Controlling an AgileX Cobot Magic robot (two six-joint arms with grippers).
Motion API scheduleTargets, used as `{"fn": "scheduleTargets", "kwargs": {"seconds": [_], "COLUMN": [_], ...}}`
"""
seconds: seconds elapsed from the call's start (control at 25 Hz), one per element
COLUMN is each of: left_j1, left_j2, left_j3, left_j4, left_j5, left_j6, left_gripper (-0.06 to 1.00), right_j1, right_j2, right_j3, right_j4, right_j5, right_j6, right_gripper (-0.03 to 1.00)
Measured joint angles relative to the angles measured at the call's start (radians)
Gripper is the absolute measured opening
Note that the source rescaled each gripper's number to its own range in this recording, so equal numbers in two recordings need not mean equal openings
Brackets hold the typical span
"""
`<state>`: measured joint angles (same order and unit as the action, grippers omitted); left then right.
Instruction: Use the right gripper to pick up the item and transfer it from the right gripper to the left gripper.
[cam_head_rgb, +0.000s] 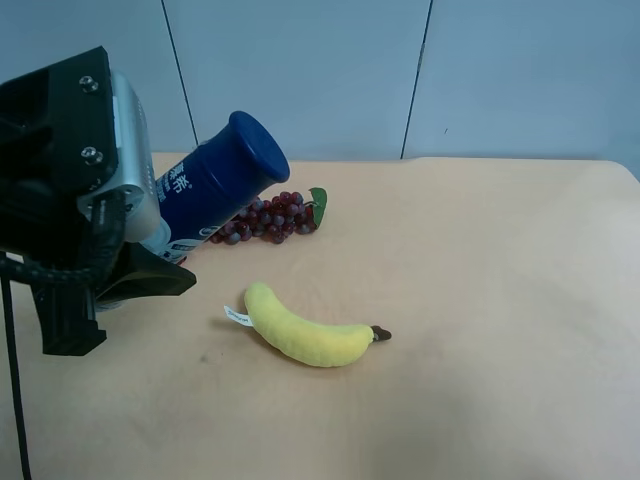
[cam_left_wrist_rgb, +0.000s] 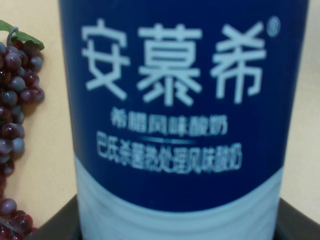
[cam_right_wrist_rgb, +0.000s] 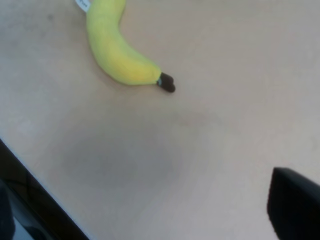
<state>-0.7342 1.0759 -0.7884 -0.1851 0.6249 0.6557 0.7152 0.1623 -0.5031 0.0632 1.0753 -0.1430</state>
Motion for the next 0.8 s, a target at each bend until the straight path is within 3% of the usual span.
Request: {"fn": "scheduleTargets", "kwargs": {"seconds": [0.4, 0.8], "left_j1": [0.000, 0.000], "left_j2": [0.000, 0.000], "left_j3": [0.000, 0.000], "left_j4": [0.000, 0.000], "left_j5": [0.000, 0.000], "left_j6": [0.000, 0.000], "left_gripper": [0.00, 0.00], "right_j1": [-0.035, -0.503], "right_j2": [-0.008, -0.165], "right_j3": [0.000, 0.000], "right_j4": [-0.001, -0.003], "right_j5": [0.000, 0.001], "right_j6": [0.006, 0.007], "right_gripper": [1.00, 1.00]}}
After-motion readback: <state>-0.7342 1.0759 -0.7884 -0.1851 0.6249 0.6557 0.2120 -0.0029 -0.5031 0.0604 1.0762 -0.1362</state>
